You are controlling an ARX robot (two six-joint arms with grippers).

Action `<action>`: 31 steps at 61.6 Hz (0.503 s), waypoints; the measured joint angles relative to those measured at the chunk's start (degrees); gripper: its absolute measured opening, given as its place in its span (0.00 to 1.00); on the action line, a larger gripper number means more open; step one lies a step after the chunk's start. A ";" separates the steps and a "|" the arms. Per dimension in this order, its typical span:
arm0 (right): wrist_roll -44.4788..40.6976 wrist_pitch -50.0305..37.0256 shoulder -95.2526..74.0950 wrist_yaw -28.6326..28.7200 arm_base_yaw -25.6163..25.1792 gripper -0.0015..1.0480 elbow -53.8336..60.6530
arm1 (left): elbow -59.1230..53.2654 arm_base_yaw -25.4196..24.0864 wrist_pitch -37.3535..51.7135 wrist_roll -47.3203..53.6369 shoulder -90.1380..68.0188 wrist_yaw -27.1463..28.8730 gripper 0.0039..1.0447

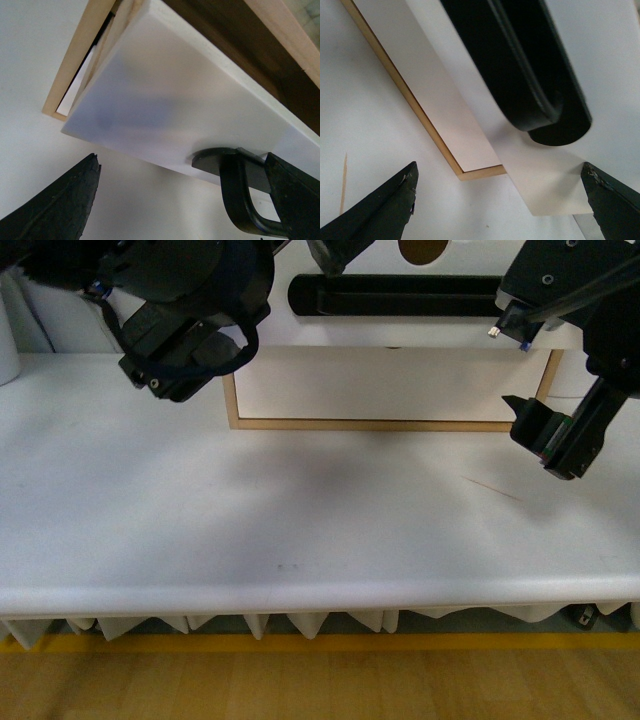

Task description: Close drawer sideways

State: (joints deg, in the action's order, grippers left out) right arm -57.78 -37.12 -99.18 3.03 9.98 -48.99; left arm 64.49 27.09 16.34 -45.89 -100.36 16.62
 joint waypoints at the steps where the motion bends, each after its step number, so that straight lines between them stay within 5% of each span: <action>1: 0.02 0.00 -0.66 -0.09 -0.02 0.91 -0.68 | 0.72 -0.04 -0.20 0.04 -0.55 -0.17 0.95; 31: 0.87 1.07 -9.86 -0.96 -0.68 0.91 -12.83 | 14.86 -1.60 -4.07 1.31 -11.15 -3.06 0.95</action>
State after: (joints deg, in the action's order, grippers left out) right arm -56.90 -36.05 -109.03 2.07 9.30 -61.82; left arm 79.35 25.50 12.27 -44.58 -111.50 13.56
